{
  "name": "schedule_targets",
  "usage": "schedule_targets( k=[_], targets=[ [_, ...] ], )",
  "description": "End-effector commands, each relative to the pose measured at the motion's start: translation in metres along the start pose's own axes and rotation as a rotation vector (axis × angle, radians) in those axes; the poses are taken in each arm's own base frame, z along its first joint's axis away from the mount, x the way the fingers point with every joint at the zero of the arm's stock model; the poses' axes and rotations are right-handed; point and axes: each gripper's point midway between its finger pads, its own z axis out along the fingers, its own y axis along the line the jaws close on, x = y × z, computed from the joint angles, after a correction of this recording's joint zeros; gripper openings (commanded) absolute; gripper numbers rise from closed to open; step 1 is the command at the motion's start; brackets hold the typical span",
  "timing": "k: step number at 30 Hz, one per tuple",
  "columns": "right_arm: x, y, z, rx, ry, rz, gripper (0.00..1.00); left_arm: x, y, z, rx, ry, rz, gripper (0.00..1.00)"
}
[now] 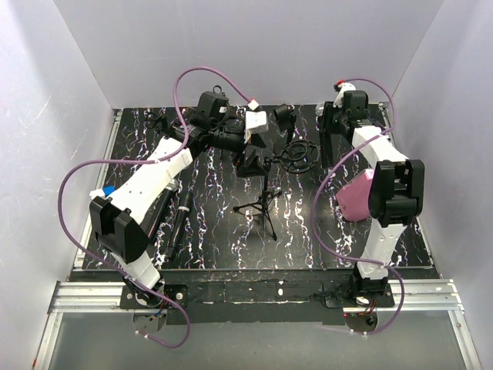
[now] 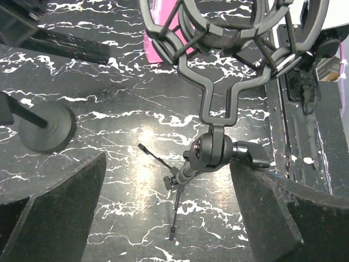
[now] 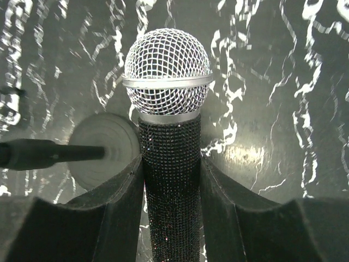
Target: Remove the microphone from the stand
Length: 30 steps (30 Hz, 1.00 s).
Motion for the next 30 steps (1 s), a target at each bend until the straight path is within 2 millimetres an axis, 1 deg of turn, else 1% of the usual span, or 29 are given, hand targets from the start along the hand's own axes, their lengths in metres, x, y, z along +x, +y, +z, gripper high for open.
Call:
schedule_targets(
  k=[1,3,5,6,7,8,9,10,11,12,13,16,19,21,24,27,29,30],
  targets=[
    [0.016,-0.01,0.014,0.013,0.05,0.025,0.01,-0.037,0.001,-0.027,-0.098,-0.038,0.054,0.98],
    [0.026,-0.016,0.021,0.018,0.079,0.021,0.01,-0.039,0.002,-0.031,-0.125,-0.03,0.052,0.98],
    [0.024,-0.021,0.027,0.03,0.103,0.042,0.01,-0.04,0.006,-0.036,-0.162,-0.013,0.044,0.98],
    [0.029,-0.022,0.032,0.027,0.128,0.048,0.01,-0.038,0.007,-0.038,-0.178,-0.001,0.038,0.98],
    [0.029,-0.022,0.036,0.027,0.143,0.051,0.01,-0.039,0.009,-0.041,-0.193,0.007,0.042,0.98],
    [0.032,-0.024,0.038,0.034,0.174,0.055,0.01,-0.039,0.009,-0.043,-0.205,0.014,0.046,0.98],
    [0.037,-0.026,0.043,0.043,0.213,0.057,0.06,-0.038,0.01,-0.045,-0.214,0.024,0.049,0.98],
    [0.035,-0.026,0.046,0.043,0.231,0.057,0.11,-0.04,0.011,-0.047,-0.223,0.027,0.061,0.98],
    [0.042,-0.027,0.049,0.042,0.269,0.059,0.19,-0.04,0.012,-0.048,-0.233,0.033,0.066,0.98],
    [0.042,-0.024,0.052,0.025,0.286,0.058,0.29,-0.04,0.013,-0.05,-0.244,0.036,0.072,0.98],
    [0.048,-0.023,0.052,0.013,0.324,0.056,0.32,-0.04,0.015,-0.051,-0.253,0.039,0.078,0.98],
    [0.048,-0.023,0.053,0.012,0.334,0.056,0.42,-0.04,0.02,-0.053,-0.278,0.047,0.09,0.98],
    [0.052,-0.02,0.052,-0.008,0.341,0.053,0.49,-0.041,0.022,-0.054,-0.29,0.05,0.091,0.98],
    [0.053,-0.022,0.05,-0.002,0.342,0.055,0.51,-0.043,0.021,-0.054,-0.284,0.046,0.089,0.98],
    [0.049,-0.018,0.048,-0.03,0.324,0.043,0.54,-0.047,0.018,-0.056,-0.28,0.038,0.093,0.98],
    [0.046,-0.012,0.044,-0.07,0.325,0.056,0.6,-0.047,0.016,-0.056,-0.267,0.035,0.108,0.98],
    [0.046,-0.009,0.041,-0.083,0.329,0.059,0.61,-0.045,0.013,-0.053,-0.25,0.033,0.1,0.98],
    [0.042,-0.007,0.038,-0.093,0.32,0.059,0.62,-0.044,0.011,-0.051,-0.236,0.027,0.092,0.98]
  ],
)
